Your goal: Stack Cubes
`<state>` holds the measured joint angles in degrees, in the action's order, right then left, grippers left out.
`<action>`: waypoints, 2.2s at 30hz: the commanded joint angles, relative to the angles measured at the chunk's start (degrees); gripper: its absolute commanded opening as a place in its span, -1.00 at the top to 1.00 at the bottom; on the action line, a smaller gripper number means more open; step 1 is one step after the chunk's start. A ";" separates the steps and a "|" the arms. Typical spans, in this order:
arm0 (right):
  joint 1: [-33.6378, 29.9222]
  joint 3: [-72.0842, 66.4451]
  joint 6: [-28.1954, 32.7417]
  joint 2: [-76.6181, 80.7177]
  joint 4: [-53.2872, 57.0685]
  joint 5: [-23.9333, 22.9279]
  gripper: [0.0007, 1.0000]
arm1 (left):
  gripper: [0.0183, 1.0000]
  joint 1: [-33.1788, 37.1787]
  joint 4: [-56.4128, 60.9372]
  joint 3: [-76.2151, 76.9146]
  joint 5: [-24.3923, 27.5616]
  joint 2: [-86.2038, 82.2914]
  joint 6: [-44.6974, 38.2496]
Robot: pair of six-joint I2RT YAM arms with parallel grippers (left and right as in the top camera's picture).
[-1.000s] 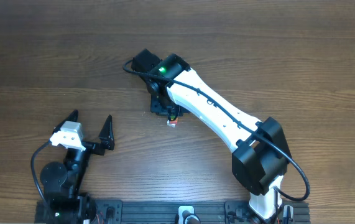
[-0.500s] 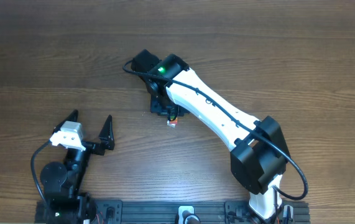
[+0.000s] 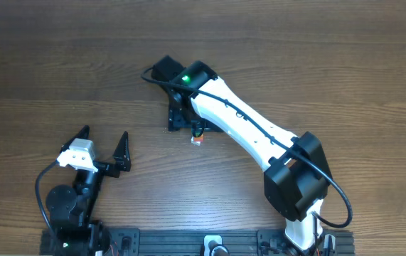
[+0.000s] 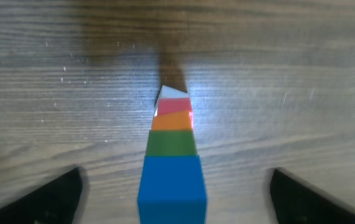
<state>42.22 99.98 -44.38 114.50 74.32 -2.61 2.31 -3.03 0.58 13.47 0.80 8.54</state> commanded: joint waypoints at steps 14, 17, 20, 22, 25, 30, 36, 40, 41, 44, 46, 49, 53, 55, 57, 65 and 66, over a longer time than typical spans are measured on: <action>-22.69 9.01 22.64 0.04 -0.63 -2.03 -0.98 | -1.00 -0.22 -0.17 -0.24 -0.22 -0.46 -0.85; -26.88 5.81 24.72 -2.14 -1.64 -3.98 -0.98 | -1.00 -0.22 -0.17 -0.26 -0.22 -0.46 -0.85; -31.01 0.24 26.25 -5.86 -4.04 -3.89 -0.98 | -1.00 -0.22 -0.17 -0.26 -0.22 -0.46 -0.85; -33.59 -5.68 26.60 -10.03 -6.73 -3.89 -0.98 | -1.00 -0.22 -0.17 -0.24 -0.22 -0.46 -0.83; -36.06 -15.26 28.57 -17.90 -11.98 -3.89 -0.99 | -1.00 -0.22 -0.17 -0.24 -0.22 -0.46 -0.85; -38.21 -29.97 30.40 -33.05 -19.56 -3.89 -0.97 | -1.00 -0.22 -0.17 -0.26 -0.22 -0.46 -0.85; -38.47 -45.81 32.48 -52.50 -28.70 -3.89 -0.99 | -1.00 -0.22 -0.17 -0.26 -0.22 -0.46 -0.83; -38.49 -56.11 32.54 -64.94 -37.18 -4.13 -0.99 | -1.00 -0.22 -0.17 -0.24 -0.22 -0.46 -0.85; -38.49 -58.84 33.42 -68.13 -40.22 -4.13 -0.98 | -1.00 -0.22 -0.17 -0.24 -0.22 -0.46 -0.85; -38.45 -66.31 39.01 -76.94 -49.27 -3.89 -0.98 | -1.00 -0.22 -0.17 -0.26 -0.22 -0.46 -0.83; -38.42 -70.69 42.71 -82.64 -54.69 -3.89 -0.99 | -1.00 -0.22 -0.17 -0.26 -0.22 -0.46 -0.83; -38.42 -75.43 46.16 -89.57 -61.24 -3.89 -0.98 | -1.00 -0.22 -0.17 -0.26 -0.22 -0.46 -0.85; -38.42 -80.65 46.23 -97.66 -68.81 -3.87 -0.98 | -1.00 -0.22 -0.17 -0.26 -0.22 -0.46 -0.85; -38.42 -82.68 46.23 -100.85 -71.08 -3.63 -0.98 | -1.00 -0.22 -0.17 -0.24 -0.22 -0.46 -0.83; -38.42 -84.63 46.88 -103.45 -72.61 -2.80 -0.98 | -1.00 -0.22 -0.17 -0.24 -0.22 -0.46 -0.85; -38.45 -93.68 47.89 -111.08 -78.31 -2.82 -0.99 | -1.00 -0.22 -0.17 -0.24 -0.22 -0.46 -0.85; -38.45 -94.42 47.89 -111.73 -78.68 -2.84 -0.99 | -1.00 -0.22 -0.17 -0.26 -0.22 -0.46 -0.85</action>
<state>4.03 8.08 2.83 5.04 -3.22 -6.11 2.31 -3.03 0.58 13.47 0.80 8.56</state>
